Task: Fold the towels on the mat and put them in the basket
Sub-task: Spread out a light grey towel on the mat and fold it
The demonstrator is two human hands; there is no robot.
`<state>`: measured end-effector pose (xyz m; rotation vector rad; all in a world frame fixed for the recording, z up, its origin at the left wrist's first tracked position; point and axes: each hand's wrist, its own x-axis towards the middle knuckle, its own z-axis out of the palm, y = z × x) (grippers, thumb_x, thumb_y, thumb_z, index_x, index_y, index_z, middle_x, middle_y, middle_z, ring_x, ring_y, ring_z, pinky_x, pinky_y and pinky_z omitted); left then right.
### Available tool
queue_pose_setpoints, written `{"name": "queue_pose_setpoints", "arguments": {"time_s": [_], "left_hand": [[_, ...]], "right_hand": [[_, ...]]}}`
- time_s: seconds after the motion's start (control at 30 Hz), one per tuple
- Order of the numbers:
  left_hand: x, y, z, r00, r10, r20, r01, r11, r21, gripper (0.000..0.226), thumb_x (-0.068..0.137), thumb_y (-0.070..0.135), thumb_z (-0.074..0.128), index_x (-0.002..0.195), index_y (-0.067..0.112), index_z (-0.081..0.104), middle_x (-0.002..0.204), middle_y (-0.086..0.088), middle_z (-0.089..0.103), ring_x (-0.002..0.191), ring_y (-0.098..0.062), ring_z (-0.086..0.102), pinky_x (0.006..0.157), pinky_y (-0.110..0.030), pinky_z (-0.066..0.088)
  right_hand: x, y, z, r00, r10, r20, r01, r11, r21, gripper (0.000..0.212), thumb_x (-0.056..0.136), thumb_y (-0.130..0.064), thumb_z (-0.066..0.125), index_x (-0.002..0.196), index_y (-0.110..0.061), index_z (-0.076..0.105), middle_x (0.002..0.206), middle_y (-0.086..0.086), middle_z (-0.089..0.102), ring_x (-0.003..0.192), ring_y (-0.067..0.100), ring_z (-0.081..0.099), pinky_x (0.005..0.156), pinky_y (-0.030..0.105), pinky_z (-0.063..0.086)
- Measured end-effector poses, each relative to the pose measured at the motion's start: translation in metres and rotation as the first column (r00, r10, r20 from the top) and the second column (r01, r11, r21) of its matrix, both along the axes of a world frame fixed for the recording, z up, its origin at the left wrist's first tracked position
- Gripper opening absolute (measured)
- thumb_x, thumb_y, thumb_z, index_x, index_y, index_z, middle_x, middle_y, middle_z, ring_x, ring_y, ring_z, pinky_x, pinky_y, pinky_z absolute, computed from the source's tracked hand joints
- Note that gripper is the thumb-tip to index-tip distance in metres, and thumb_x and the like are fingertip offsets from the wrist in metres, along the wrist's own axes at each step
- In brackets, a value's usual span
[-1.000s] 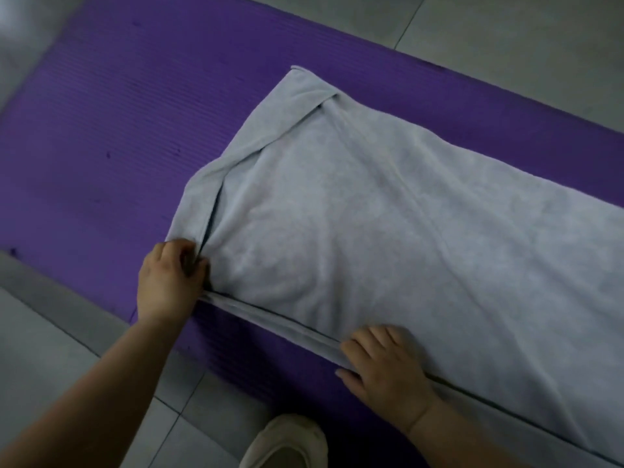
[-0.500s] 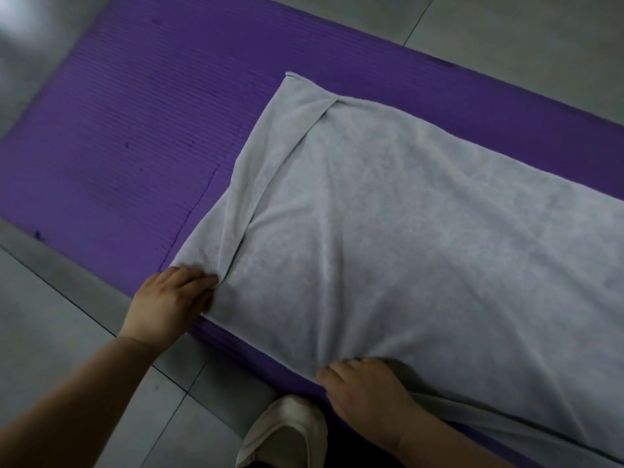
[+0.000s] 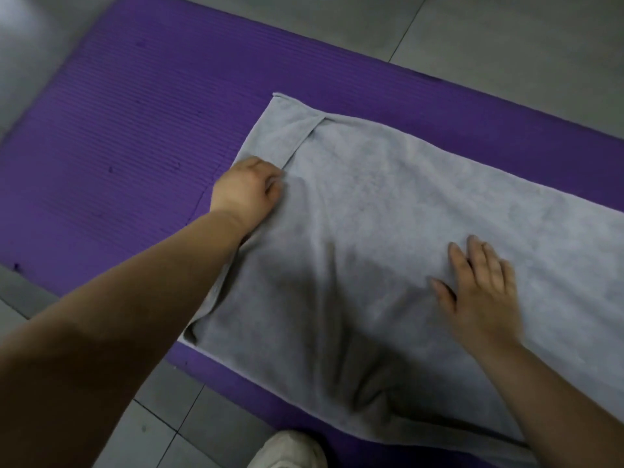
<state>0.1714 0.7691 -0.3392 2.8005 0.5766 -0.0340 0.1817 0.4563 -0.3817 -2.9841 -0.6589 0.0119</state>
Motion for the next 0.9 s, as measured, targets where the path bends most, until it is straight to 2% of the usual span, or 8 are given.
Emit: {"name": "queue_pose_setpoints", "arguments": {"time_s": [0.07, 0.23, 0.37, 0.53, 0.63, 0.7, 0.8, 0.9], "left_hand": [[0.028, -0.002, -0.001, 0.993, 0.088, -0.079, -0.089, 0.996, -0.02, 0.036, 0.092, 0.025, 0.046, 0.124, 0.01, 0.052, 0.127, -0.013, 0.051, 0.113, -0.032, 0.05, 0.088, -0.037, 0.041], [0.076, -0.004, -0.008, 0.962, 0.144, -0.231, -0.138, 0.99, 0.041, 0.042, 0.094, 0.028, 0.043, 0.131, 0.009, 0.043, 0.132, -0.014, 0.05, 0.119, -0.033, 0.048, 0.094, -0.038, 0.039], [0.1, -0.004, -0.008, 0.981, 0.114, -0.155, -0.114, 0.993, 0.012, 0.033, 0.097, 0.022, 0.035, 0.116, 0.004, 0.054, 0.117, -0.019, 0.059, 0.109, -0.036, 0.053, 0.087, -0.039, 0.041], [0.12, 0.004, -0.002, 0.976, 0.077, -0.204, -0.078, 0.997, 0.002, 0.049, 0.098, 0.04, 0.027, 0.116, 0.007, 0.058, 0.122, -0.019, 0.056, 0.114, -0.036, 0.05, 0.092, -0.038, 0.039], [0.136, 0.024, 0.001, 0.994, 0.083, -0.077, -0.081, 0.996, 0.033, 0.037, 0.097, 0.025, 0.036, 0.128, 0.014, 0.05, 0.135, -0.015, 0.047, 0.12, -0.034, 0.046, 0.096, -0.039, 0.038], [0.147, 0.03, -0.002, 0.988, 0.021, -0.154, -0.02, 1.0, 0.01, 0.042, 0.095, 0.018, 0.039, 0.136, 0.017, 0.041, 0.144, -0.013, 0.036, 0.127, -0.032, 0.04, 0.103, -0.038, 0.033], [0.16, 0.028, -0.008, 0.97, -0.044, -0.241, 0.045, 0.999, 0.001, 0.037, 0.092, 0.012, 0.041, 0.127, 0.01, 0.052, 0.139, -0.019, 0.041, 0.125, -0.035, 0.042, 0.103, -0.038, 0.034], [0.17, 0.027, -0.009, 0.991, 0.028, -0.13, -0.019, 0.997, 0.071, 0.03, 0.091, 0.008, 0.042, 0.116, 0.004, 0.059, 0.128, -0.023, 0.05, 0.116, -0.038, 0.048, 0.095, -0.04, 0.039]], "right_hand": [[-0.001, -0.005, -0.007, 0.999, -0.015, -0.051, 0.013, 0.999, -0.051, 0.073, 0.095, -0.053, 0.008, 0.125, -0.002, 0.051, 0.128, 0.028, 0.052, 0.118, 0.044, 0.049, 0.101, 0.042, 0.017], [0.001, -0.007, -0.015, 1.0, -0.009, 0.022, 0.008, 0.999, 0.037, 0.061, 0.095, -0.053, 0.01, 0.128, -0.011, 0.039, 0.131, 0.025, 0.051, 0.123, 0.033, 0.032, 0.103, 0.045, 0.022], [0.004, -0.008, -0.019, 0.999, 0.015, 0.035, -0.016, 0.999, 0.042, 0.06, 0.095, -0.053, 0.012, 0.129, -0.012, 0.038, 0.131, 0.024, 0.051, 0.125, 0.033, 0.032, 0.103, 0.046, 0.022], [0.006, -0.008, -0.02, 0.999, 0.014, 0.041, -0.016, 0.999, 0.028, 0.06, 0.094, -0.053, 0.011, 0.128, -0.012, 0.039, 0.13, 0.024, 0.051, 0.124, 0.033, 0.033, 0.103, 0.046, 0.023], [0.007, -0.008, -0.02, 1.0, 0.001, 0.026, -0.002, 1.0, 0.03, 0.061, 0.094, -0.053, 0.01, 0.127, -0.012, 0.04, 0.13, 0.024, 0.052, 0.123, 0.033, 0.033, 0.102, 0.046, 0.023], [0.007, -0.008, -0.019, 1.0, -0.009, -0.005, 0.009, 1.0, 0.027, 0.061, 0.094, -0.053, 0.011, 0.128, -0.013, 0.04, 0.131, 0.023, 0.051, 0.125, 0.032, 0.033, 0.106, 0.043, 0.02], [0.007, -0.009, -0.019, 0.999, -0.024, -0.027, 0.024, 0.999, 0.027, 0.059, 0.094, -0.053, 0.013, 0.129, -0.014, 0.04, 0.133, 0.02, 0.05, 0.127, 0.031, 0.033, 0.109, 0.038, 0.015], [0.007, -0.009, -0.019, 1.0, -0.013, -0.02, 0.013, 1.0, 0.023, 0.059, 0.094, -0.052, 0.013, 0.13, -0.014, 0.039, 0.135, 0.018, 0.046, 0.127, 0.031, 0.033, 0.11, 0.037, 0.014]]}}
